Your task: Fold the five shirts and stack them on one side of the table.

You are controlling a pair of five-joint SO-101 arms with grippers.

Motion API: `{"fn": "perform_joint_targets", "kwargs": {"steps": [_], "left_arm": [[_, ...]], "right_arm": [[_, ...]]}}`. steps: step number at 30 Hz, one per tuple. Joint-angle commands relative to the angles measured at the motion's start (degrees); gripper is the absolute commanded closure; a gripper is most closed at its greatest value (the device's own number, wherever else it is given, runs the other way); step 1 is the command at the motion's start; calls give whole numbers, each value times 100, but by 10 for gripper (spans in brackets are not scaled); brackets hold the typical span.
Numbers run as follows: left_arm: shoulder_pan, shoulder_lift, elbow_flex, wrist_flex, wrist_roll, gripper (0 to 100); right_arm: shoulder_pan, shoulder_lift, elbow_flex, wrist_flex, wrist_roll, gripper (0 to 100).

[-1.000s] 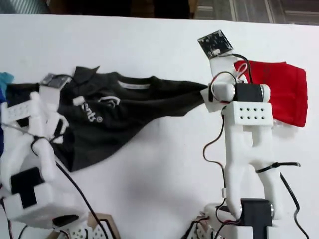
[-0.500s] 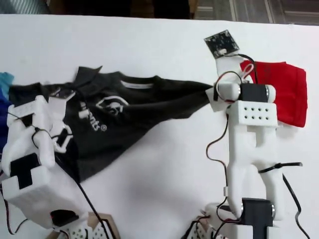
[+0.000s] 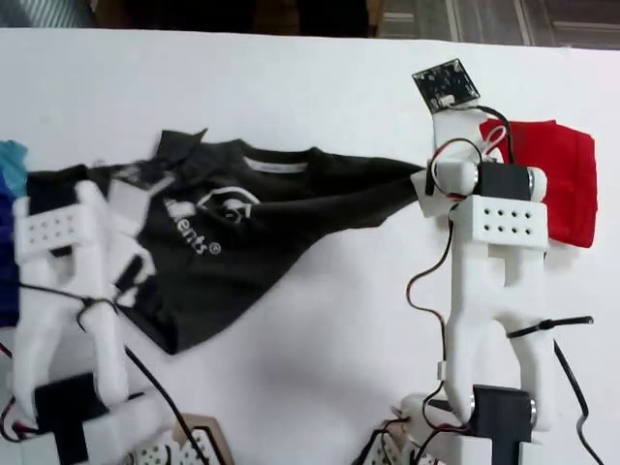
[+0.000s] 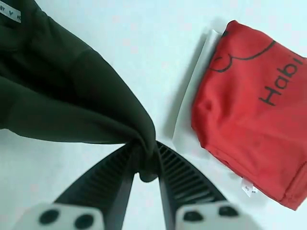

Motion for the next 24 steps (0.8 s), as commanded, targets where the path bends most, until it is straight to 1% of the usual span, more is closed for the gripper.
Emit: {"fn": "perform_joint_targets", "kwargs": {"steps": [1,3,6,8,15,24], "left_arm": [[853,-510,541,-378,-62,797],[1231,-563,901,-677,-105,797],[1486,-554,1191,-949,-536,797],[1512,-536,1235,-1081,-686,797],[1556,-519,1270,-1310,-712,797],[1556,-519,1279,-1319,-712,796]], "right_arm": [[92,-286,-79,-92,0,978],[75,-286,-79,-92,0,978],[75,-286,-79,-92,0,978],[92,-286,-79,-92,0,978],[66,-330,-79,-84,0,978],[57,-330,-79,-84,0,978]]}}
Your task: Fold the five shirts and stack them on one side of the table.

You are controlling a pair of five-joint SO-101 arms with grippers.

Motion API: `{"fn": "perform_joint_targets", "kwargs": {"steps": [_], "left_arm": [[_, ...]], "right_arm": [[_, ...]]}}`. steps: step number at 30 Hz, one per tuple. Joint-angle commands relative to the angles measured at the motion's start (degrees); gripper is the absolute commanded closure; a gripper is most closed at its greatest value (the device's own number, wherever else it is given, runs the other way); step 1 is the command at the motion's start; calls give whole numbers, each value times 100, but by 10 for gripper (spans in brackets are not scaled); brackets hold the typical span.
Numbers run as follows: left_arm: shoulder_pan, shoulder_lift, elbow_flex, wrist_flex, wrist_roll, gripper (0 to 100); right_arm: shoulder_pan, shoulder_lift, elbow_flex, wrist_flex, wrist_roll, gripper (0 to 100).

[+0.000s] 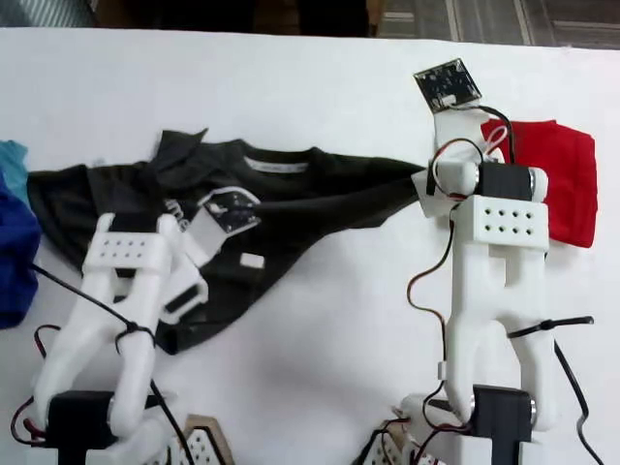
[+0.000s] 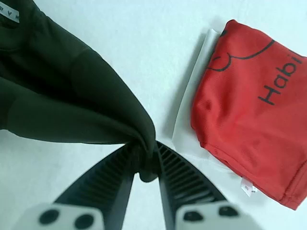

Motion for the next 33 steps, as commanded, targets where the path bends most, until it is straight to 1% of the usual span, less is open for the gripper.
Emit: {"fn": "perform_joint_targets", "kwargs": {"steps": [1,6,10,18,22,25,27,28,30,31,33], "left_arm": [[53,-149,13,-44,-44,796],[167,-158,479,-273,-281,758],[378,-158,813,-624,-273,759],[360,-158,822,-738,-316,759],[360,-149,857,-1020,-281,758],[378,-149,857,-1037,-308,760],[378,-149,866,-1011,-316,794],[369,-149,866,-1011,-316,834],[369,-149,866,-1011,-299,952],[387,-149,866,-1011,-308,989],[396,-149,892,-932,-316,955]], "right_arm": [[48,-330,-79,-84,0,978],[48,-321,-79,-84,0,978],[48,-286,-79,-84,0,978],[48,-286,-79,-84,0,978],[48,-303,-79,-84,0,978],[48,-330,-79,-84,0,978],[48,-330,-79,-84,0,978],[48,-330,-79,-84,0,978],[48,-312,-79,-84,0,978],[48,-303,-79,-84,0,978],[48,-286,-79,-84,0,978]]}}
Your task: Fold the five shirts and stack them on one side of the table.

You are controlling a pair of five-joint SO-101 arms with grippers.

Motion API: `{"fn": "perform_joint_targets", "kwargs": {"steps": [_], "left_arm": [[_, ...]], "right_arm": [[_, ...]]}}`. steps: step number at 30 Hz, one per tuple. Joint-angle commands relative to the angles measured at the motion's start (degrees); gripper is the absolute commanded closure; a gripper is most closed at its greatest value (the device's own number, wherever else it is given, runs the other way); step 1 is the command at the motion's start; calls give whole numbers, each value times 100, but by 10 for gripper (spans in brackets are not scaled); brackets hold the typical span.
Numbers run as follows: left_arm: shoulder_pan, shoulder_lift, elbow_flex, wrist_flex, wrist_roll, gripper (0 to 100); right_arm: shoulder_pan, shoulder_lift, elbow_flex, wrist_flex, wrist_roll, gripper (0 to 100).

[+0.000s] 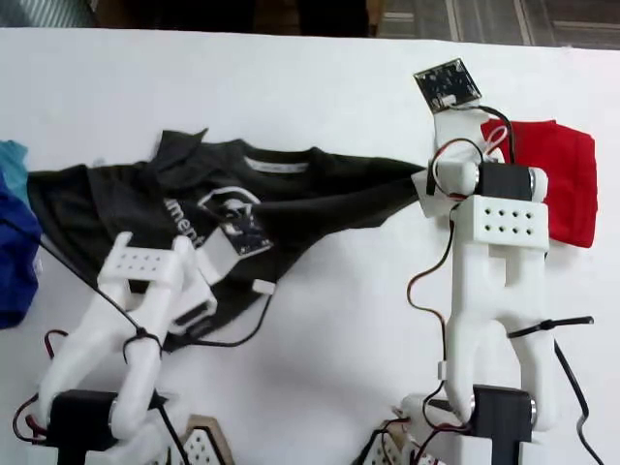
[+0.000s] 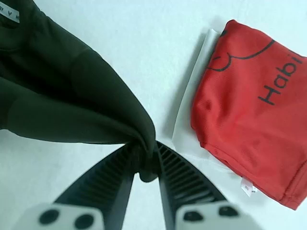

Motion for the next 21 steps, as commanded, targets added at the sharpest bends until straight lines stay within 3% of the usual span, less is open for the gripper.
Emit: {"fn": "perform_joint_targets", "kwargs": {"steps": [1,10,16,21], "left_arm": [[79,-149,31,62,-62,970],[44,-211,-426,642,-26,975],[35,-211,-2448,1873,325,975],[35,-211,-4338,2936,396,975]], "right_arm": [[48,-286,-79,-84,0,978],[48,-286,-105,-119,-9,978],[224,-303,-352,-523,-800,978],[215,-286,-1468,-101,-853,978]]}}
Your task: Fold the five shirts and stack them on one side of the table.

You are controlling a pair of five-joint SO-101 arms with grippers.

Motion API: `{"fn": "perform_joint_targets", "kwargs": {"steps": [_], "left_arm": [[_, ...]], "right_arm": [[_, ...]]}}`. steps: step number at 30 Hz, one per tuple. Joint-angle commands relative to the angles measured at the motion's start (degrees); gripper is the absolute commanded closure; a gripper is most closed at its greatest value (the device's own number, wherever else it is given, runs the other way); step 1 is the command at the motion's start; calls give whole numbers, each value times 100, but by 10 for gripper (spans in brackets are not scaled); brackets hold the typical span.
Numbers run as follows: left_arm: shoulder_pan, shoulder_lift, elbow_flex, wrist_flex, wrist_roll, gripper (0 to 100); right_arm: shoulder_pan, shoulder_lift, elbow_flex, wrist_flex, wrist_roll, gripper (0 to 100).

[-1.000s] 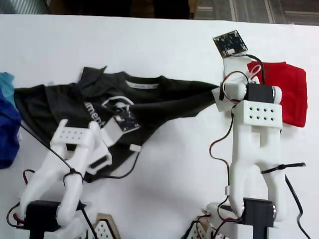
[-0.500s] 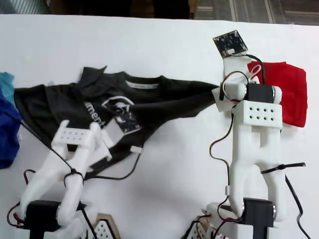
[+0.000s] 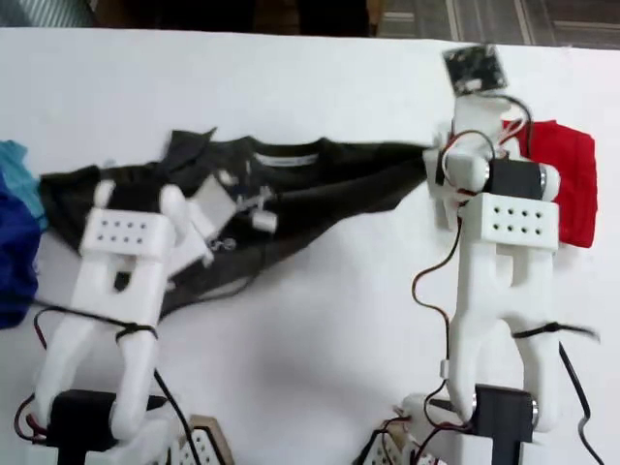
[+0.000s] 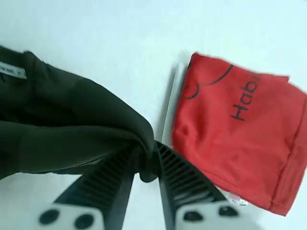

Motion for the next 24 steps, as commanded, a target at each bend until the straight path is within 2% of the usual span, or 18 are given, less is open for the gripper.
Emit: {"fn": "perform_joint_targets", "kwargs": {"steps": [1,4,8,16,24], "left_arm": [[-26,-193,-1516,756,70,975],[-70,-211,-2510,1240,141,975],[-448,-431,-3530,1231,510,975],[-686,-1459,-4207,1231,967,975],[-686,-2418,-4215,862,1327,975]], "right_arm": [[75,-286,-1081,347,-79,978],[110,-303,-1978,743,-79,978],[180,-338,-3024,1305,-79,978],[171,-338,-4897,2053,-132,978],[4,-338,-5864,2615,-1521,978]]}}
